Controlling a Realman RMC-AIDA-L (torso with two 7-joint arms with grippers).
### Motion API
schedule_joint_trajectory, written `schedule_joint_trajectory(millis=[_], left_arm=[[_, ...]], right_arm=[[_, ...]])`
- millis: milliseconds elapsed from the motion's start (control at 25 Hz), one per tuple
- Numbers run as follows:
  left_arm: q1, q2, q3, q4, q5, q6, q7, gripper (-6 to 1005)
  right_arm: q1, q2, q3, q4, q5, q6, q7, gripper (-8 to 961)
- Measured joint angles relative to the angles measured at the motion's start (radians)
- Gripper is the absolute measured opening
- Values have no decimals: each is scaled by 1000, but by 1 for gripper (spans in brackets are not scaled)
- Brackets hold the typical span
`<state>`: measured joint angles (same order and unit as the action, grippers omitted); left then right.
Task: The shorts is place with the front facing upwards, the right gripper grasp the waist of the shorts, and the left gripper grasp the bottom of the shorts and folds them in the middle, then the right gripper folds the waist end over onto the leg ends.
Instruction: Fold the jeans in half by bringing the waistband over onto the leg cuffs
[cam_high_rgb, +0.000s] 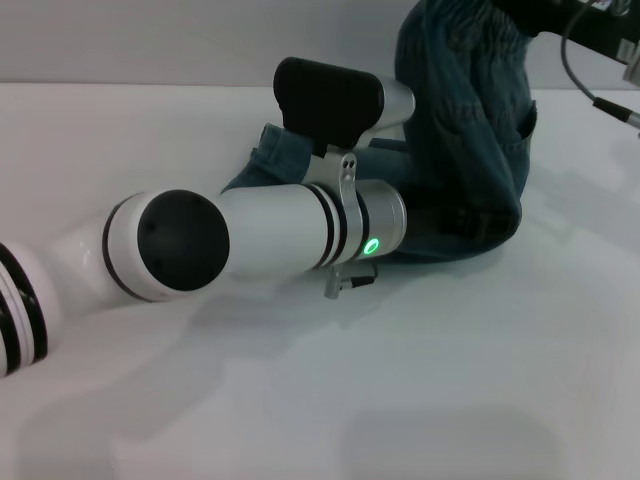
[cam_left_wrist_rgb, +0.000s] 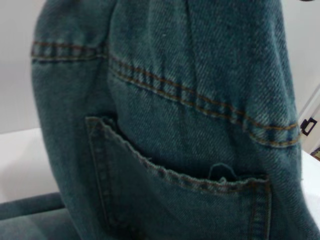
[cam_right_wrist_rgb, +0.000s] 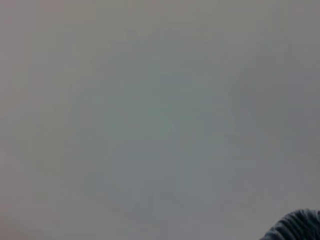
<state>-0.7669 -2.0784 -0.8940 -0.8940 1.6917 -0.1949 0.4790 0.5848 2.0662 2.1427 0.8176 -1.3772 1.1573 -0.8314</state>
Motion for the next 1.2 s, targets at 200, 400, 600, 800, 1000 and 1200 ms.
schedule_joint_trajectory(millis=[200, 400, 600, 800, 1000, 1200], left_arm=[[6, 0, 18, -9, -24, 6, -2, 849], [0, 0, 53, -12, -53, 19, -2, 848], [-10, 0, 78, -24, -57, 34, -5, 848], [-11, 0, 79, -26, -68, 41, -4, 848], [19, 3, 48, -30, -68, 51, -4, 848], [75, 13, -30, -41, -58, 6, 6, 847]], right_arm=[[8, 0, -18, 3, 2, -7, 0, 2], [18, 0, -24, 4, 2, -20, 0, 2], [27, 0, -38, 3, 0, -33, 0, 2], [34, 1, -92, -4, 0, -63, -2, 3], [30, 1, -106, -7, 0, -71, -5, 3], [18, 2, -97, -6, 4, -70, -5, 3]])
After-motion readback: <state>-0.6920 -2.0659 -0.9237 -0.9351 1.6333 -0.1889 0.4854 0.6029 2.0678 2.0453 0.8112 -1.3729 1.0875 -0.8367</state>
